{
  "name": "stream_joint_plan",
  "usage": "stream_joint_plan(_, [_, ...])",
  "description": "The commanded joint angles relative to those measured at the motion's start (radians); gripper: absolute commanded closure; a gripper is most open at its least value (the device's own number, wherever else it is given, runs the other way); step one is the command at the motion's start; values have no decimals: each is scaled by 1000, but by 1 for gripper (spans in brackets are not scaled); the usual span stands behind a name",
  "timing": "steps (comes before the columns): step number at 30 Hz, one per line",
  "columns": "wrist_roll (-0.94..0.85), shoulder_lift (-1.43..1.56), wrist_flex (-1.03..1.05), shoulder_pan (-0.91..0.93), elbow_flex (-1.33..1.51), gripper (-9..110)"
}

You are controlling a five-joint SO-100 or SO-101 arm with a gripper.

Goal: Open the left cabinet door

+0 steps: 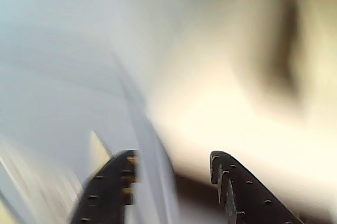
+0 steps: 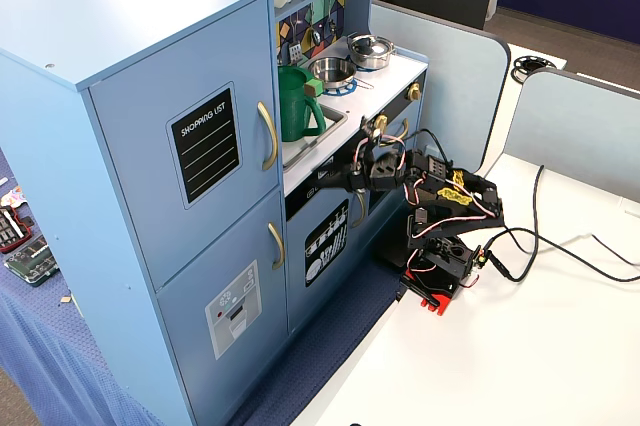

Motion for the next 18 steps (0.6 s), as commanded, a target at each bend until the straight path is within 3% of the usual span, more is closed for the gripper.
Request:
stream_joint_plan(1, [-46, -95, -176, -52, -152, 85])
stream_joint_plan(18, [-152, -449, -347, -176, -483, 87])
